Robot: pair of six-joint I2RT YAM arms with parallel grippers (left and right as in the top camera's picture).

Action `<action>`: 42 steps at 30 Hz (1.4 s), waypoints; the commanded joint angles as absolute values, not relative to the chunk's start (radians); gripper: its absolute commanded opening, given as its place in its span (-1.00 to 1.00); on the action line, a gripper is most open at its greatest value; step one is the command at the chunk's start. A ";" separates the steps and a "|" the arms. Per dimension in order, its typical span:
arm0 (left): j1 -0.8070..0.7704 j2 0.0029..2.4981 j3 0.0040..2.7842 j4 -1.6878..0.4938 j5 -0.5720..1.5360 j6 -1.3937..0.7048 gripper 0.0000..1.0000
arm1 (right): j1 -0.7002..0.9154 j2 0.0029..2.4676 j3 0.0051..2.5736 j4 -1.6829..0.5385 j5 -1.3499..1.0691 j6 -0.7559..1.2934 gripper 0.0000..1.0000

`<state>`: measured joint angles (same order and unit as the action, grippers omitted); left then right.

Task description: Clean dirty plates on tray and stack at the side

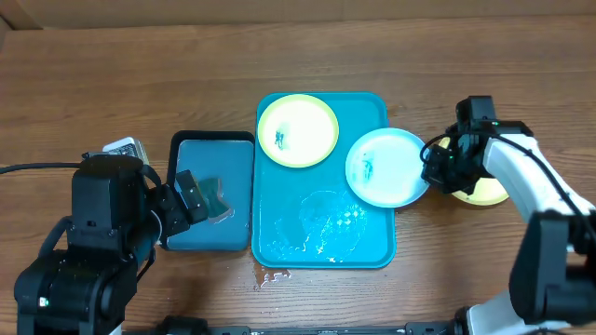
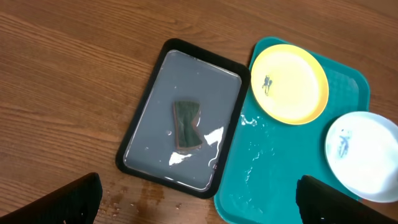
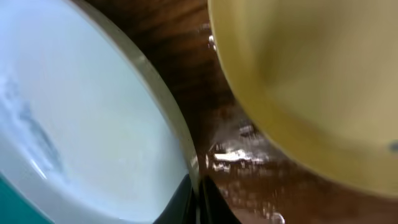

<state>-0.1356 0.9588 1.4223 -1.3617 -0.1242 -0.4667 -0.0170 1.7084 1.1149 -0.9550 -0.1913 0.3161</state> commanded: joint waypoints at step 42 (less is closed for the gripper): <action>-0.131 1.481 1.141 -1.185 -0.054 -0.419 0.41 | 0.384 1.345 0.936 -0.903 -0.085 0.464 -0.41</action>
<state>-0.1356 1.3918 1.1484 -1.2076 -0.0593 -0.4347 0.3866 1.3487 0.9192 -0.8852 -0.1390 0.4885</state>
